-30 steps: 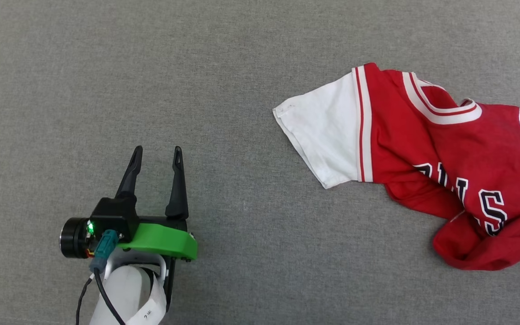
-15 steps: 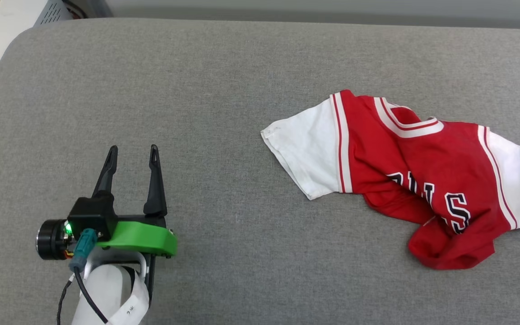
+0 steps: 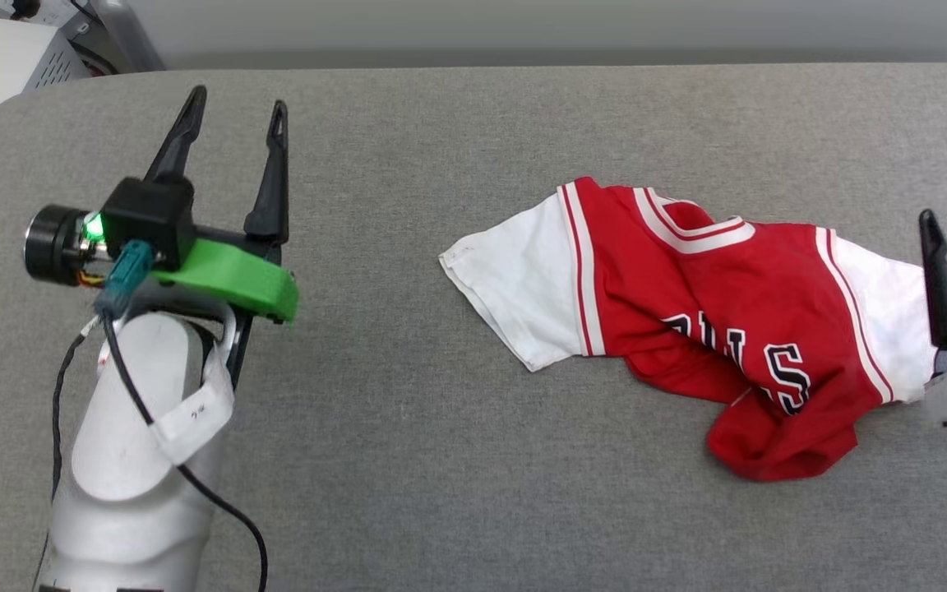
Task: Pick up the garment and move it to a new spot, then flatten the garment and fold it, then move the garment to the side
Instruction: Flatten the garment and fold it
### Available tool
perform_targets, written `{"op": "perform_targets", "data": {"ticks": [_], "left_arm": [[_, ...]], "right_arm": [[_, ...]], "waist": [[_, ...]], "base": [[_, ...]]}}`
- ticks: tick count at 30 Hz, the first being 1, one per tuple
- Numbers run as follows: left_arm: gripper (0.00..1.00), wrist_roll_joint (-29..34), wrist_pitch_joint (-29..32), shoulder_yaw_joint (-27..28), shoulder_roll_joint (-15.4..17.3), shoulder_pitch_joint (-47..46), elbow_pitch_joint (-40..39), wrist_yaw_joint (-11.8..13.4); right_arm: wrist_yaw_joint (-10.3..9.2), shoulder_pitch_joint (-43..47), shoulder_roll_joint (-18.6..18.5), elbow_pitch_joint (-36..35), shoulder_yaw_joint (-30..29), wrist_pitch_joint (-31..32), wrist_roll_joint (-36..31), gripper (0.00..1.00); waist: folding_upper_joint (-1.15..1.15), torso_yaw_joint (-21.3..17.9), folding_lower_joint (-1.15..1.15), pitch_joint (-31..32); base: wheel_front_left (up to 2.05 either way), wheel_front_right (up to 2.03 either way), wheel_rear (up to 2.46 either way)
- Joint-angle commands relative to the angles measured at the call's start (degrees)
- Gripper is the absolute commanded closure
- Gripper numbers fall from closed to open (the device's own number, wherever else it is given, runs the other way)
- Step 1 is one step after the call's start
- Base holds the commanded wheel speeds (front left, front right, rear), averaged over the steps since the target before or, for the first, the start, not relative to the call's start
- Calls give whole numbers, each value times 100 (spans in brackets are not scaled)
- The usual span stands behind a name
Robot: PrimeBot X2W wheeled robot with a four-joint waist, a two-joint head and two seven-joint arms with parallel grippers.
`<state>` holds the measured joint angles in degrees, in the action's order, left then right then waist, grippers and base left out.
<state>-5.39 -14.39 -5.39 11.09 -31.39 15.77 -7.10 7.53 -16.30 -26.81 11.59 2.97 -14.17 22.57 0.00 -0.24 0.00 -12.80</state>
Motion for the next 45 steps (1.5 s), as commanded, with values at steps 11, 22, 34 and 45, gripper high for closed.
{"op": "perform_targets", "data": {"ticks": [11,22,34,45], "left_arm": [[0,-1733,2606,-2603,662,-1846,1024,-37],[0,-4104,4986,-4299,1017,-2875,1824,-38],[0,-4610,5682,-5980,1057,-3209,2418,-38],[100,-5281,4577,-6311,1427,-3384,2106,-38]], "right_arm": [[-4,1136,915,-1123,-191,437,-565,0],[-4,859,947,-1120,176,495,-594,0],[-4,467,885,-795,376,245,-593,0],[-4,516,848,-606,267,138,-553,0]], "waist": [[0,-285,0,-133],[0,-759,0,-602],[0,-1092,0,-1061],[0,-874,0,-740]], "base": [[0,0,0],[0,0,0],[0,0,0],[0,0,0]]}}
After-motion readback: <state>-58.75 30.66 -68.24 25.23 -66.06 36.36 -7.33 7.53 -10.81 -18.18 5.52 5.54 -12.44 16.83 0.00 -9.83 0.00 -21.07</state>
